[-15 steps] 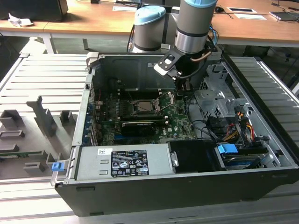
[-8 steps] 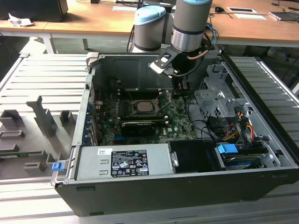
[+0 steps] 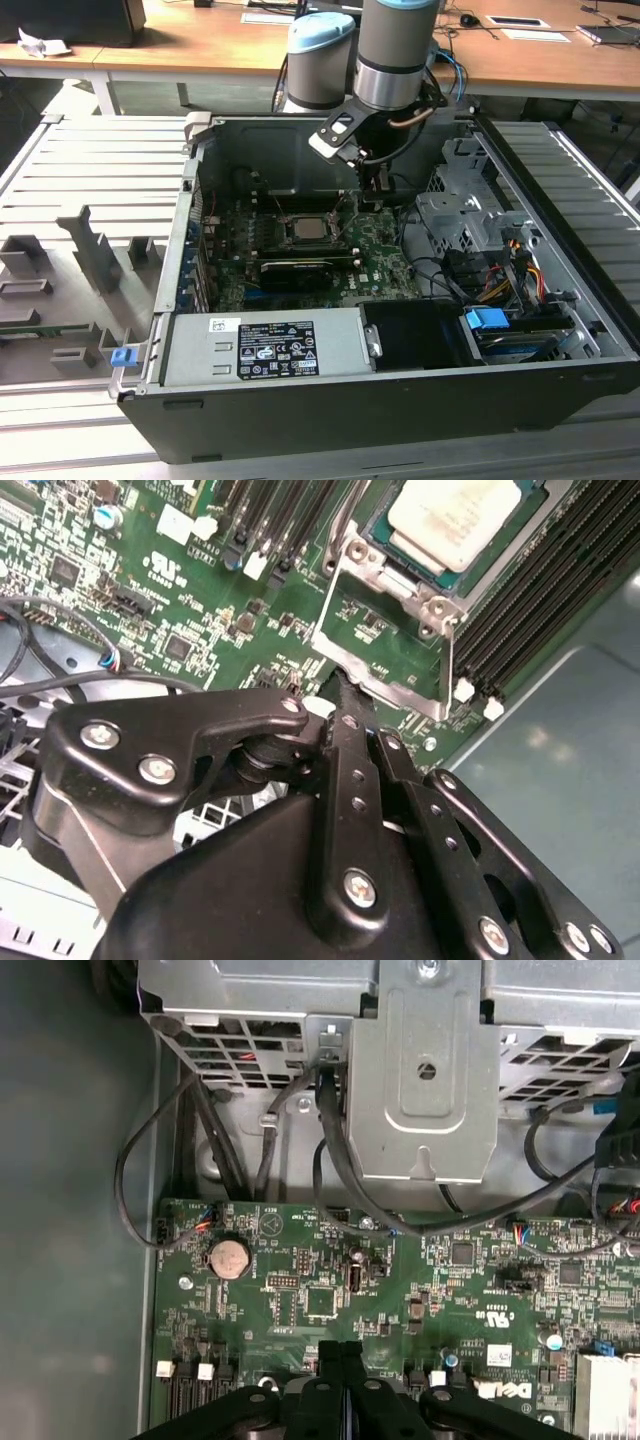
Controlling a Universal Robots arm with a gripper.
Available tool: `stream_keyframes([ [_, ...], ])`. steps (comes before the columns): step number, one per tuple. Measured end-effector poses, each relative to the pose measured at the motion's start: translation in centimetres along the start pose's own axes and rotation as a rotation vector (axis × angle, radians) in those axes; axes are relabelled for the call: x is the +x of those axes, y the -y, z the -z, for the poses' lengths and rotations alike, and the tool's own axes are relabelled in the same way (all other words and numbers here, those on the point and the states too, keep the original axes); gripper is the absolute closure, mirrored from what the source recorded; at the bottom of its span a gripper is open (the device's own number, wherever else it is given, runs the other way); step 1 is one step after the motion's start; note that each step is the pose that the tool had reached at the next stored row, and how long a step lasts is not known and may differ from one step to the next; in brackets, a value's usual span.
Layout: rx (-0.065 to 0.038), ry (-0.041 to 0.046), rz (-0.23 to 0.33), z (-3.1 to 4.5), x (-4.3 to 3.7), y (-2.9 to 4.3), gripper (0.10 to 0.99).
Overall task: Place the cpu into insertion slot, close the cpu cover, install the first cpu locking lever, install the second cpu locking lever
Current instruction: 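Close the cpu cover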
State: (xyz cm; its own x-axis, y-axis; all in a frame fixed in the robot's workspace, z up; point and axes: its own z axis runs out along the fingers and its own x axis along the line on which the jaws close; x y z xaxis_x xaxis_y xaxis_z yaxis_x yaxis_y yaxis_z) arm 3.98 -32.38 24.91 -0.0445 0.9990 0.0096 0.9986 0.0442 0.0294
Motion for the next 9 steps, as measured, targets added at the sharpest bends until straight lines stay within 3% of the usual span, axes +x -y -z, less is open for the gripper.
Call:
stream_keyframes([
  [9, 0.000, 0.0000, 0.000, 0.01, 0.02, 0.49, 0.980],
])
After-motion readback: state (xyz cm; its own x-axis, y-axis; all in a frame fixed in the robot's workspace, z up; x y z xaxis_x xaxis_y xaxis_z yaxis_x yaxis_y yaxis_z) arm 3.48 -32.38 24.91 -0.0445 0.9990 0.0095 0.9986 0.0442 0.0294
